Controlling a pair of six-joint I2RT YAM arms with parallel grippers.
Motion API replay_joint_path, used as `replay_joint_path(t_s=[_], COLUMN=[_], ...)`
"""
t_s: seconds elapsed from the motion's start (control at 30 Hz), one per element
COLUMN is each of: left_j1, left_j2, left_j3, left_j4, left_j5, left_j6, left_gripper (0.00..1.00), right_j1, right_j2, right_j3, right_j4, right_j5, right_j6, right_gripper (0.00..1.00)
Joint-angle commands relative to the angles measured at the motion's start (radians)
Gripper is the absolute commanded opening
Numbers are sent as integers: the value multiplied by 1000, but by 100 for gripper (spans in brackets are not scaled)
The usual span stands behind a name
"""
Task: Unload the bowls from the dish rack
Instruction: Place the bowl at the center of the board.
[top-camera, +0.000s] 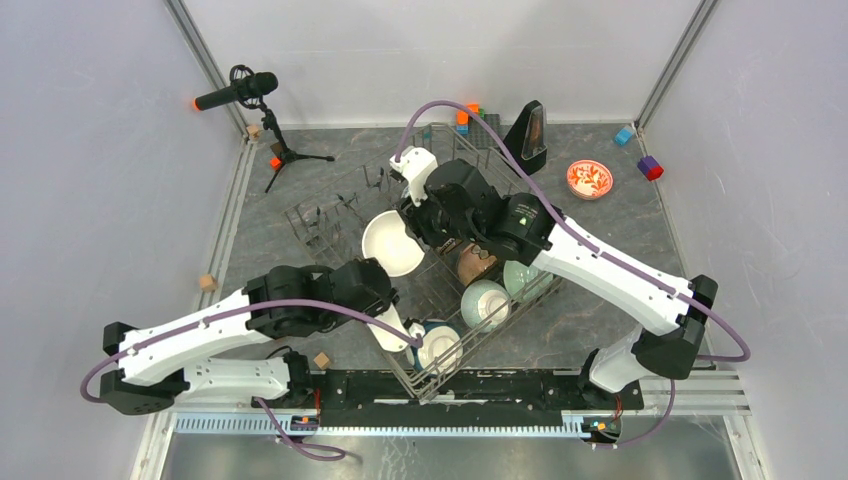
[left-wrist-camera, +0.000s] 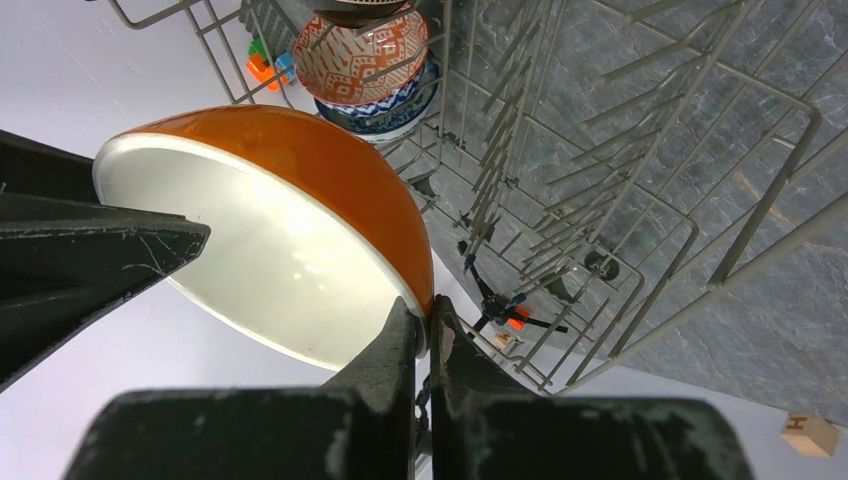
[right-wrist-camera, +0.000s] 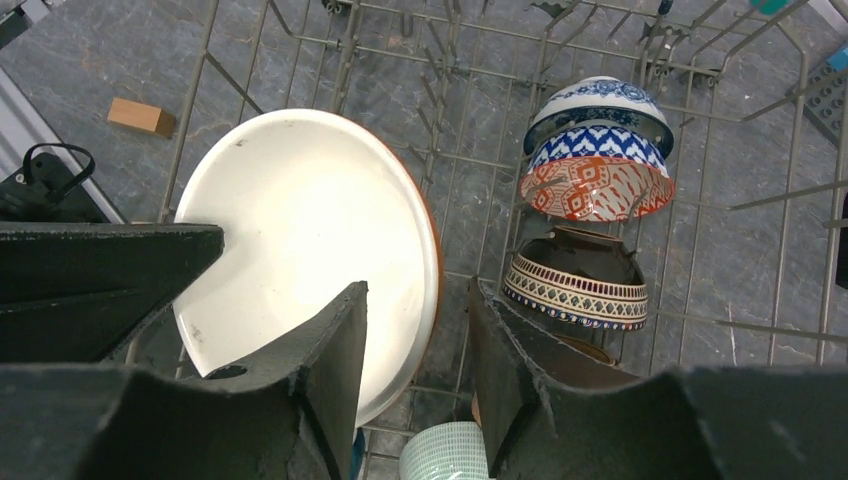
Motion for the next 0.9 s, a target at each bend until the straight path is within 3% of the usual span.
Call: replay_joint_path(t_s=[0.0,0.47,0.6,0.73,0.77,0.8,0.87], left_j1=[-16,-20,-25,-28,-28,-28,-28], left_j2=[0,6,6,1,-2,-9,-19], left_j3=[42,45,46,57,54,51,43], left_j4=[16,16,17,37,56,86,182], left_j5=[-48,-42,-43,-35,-36,-37,-58], left_j6=[24,18,5,-17,-24,-32,-71], left_gripper=[2,2,2,2,2,5,30], right_j1=[0,2,1,1,1,0,-1], right_j2=[-6,25,28,12,1,-14,-44], right_j3=[-6,-5,-5,-21,-32,-43,-65], right_j4=[56,36,33,45,53,62,76], right_j5=[25,5,-9,-11,-4,1,24], right_j6=[19,17,14,14,15,18,22], right_gripper=[46,34,23,1,0,0,0])
